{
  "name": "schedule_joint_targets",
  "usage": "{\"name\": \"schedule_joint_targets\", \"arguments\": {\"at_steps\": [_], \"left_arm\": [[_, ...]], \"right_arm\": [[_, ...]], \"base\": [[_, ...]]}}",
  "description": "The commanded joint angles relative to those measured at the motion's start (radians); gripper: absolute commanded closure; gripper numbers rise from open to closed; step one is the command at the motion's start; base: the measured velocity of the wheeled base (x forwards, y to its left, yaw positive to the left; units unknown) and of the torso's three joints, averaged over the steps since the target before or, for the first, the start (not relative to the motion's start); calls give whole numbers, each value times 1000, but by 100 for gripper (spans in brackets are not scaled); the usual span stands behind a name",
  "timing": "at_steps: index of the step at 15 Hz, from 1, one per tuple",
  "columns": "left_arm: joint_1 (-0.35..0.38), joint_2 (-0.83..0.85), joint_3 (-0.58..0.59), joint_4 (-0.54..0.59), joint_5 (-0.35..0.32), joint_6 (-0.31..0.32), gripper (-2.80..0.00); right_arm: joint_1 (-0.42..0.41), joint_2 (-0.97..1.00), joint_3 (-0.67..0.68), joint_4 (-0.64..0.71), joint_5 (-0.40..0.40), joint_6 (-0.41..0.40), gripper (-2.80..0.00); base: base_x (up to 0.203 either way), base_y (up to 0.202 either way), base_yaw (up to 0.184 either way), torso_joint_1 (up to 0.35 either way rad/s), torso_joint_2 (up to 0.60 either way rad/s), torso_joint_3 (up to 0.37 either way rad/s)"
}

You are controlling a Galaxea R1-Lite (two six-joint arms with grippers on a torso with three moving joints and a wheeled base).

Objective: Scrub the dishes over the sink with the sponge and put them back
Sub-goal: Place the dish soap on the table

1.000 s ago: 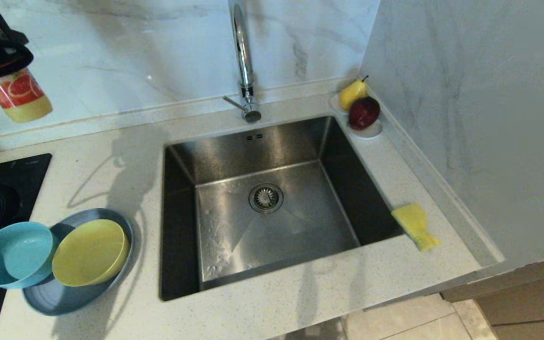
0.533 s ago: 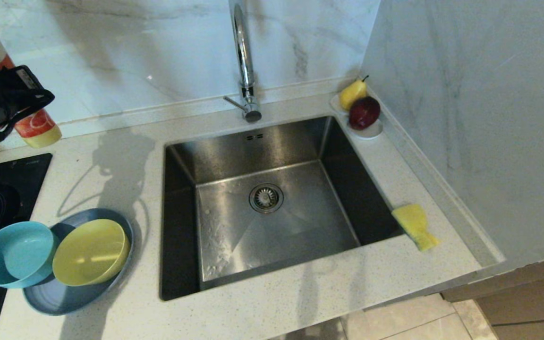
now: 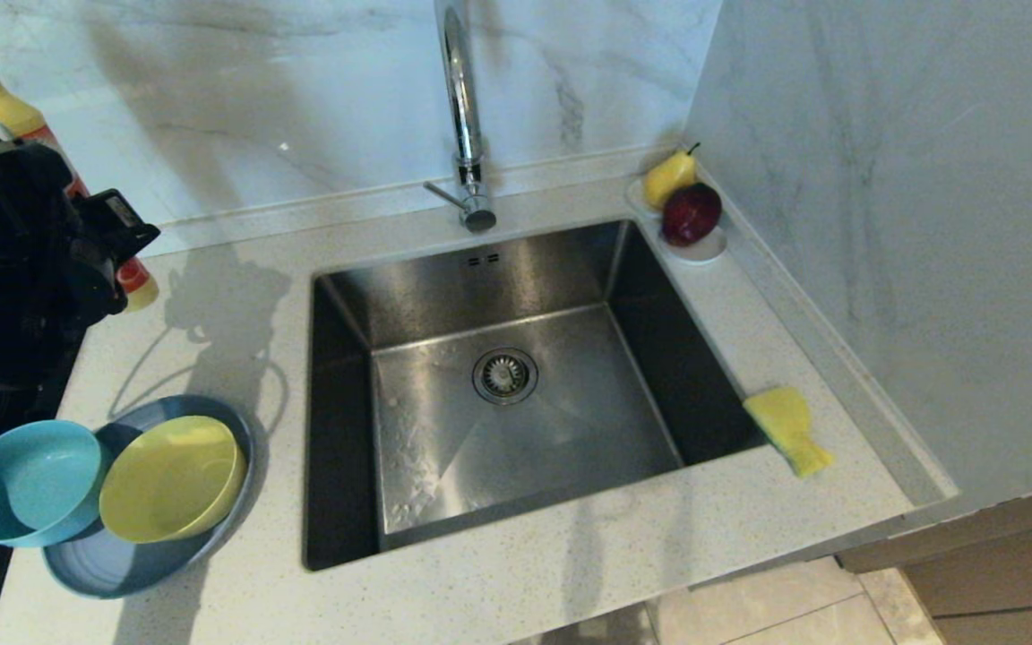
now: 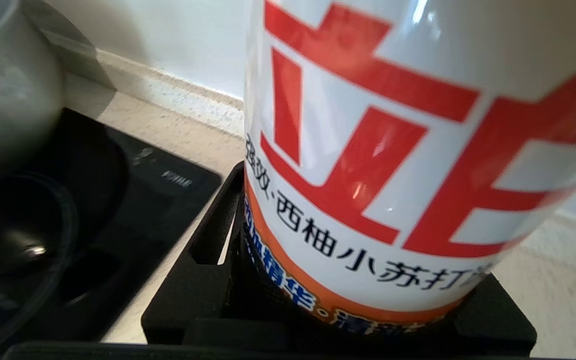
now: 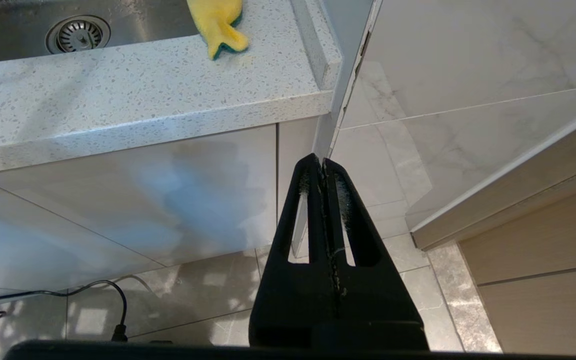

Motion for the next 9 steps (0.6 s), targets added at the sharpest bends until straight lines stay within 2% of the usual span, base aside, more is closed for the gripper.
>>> {"name": "schedule_joint_targets", "arguments": {"at_steps": [1,5,9], "left_arm": [[-21,107,-15,-72,32,1,0],[-50,173,-66,-100,105,-10,0],[-52,221,-88,-187,110,-6,0]], "right_arm": [[0,0,0,-1,0,0,0],[0,0,0,-1,0,0,0],[0,0,0,-1,0,0,0]], "base": [[0,0,0,0,0,0],[0,0,0,0,0,0],[0,0,0,0,0,0]]}}
